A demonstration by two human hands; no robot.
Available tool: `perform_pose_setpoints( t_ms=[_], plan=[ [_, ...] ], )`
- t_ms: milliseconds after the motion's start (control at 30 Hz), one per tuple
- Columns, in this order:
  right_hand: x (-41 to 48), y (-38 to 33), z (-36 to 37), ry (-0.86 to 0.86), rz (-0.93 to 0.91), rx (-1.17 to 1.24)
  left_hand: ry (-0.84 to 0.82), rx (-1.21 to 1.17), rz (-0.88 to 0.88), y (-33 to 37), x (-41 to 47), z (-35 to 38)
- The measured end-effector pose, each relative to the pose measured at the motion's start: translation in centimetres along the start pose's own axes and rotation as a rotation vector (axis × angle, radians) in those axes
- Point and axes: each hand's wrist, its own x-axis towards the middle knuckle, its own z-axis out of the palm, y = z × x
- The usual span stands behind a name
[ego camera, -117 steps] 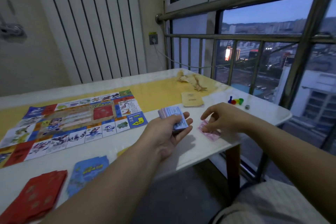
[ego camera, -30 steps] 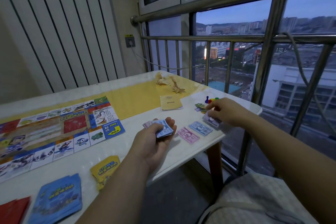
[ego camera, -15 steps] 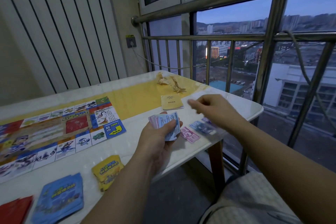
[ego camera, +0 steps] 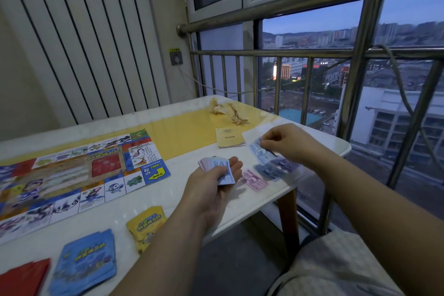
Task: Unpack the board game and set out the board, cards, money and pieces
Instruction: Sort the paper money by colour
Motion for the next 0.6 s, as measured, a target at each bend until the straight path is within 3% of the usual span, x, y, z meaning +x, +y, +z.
perform_pose_setpoints(
  t_ms=[167, 267, 367, 433, 533, 600],
  plan=[
    [0.5, 1.4, 0.8, -0.159, 0.038, -0.378, -0.022, 0.076, 0.048, -0.4, 0.4, -0.4],
    [0.0, 2.0, 1.8, -0.043, 0.029, -0.548, -0.017, 0.106, 0.056, -0.3, 0.3, -0.2],
    [-0.8, 1.0, 1.9, 0.144, -0.107, -0.277, -0.024, 0.135, 0.078, -0.3, 0.2, -0.1],
    [-1.5, -0.6, 2.2, 0.034, -0.126, -0.002, -0.033, 0.156, 0.091, -0.3, -0.1, 0.1],
    [-2.0, -2.0, 3.1, -0.194, -0.085, 0.128, -0.036, 0.229, 0.097, -0.2, -0.4, 0.3],
    [-1.8, -2.2, 3.3, -0.197, -0.070, 0.203, -0.035, 0.245, 0.082, -0.1, -0.4, 0.2]
  ],
)
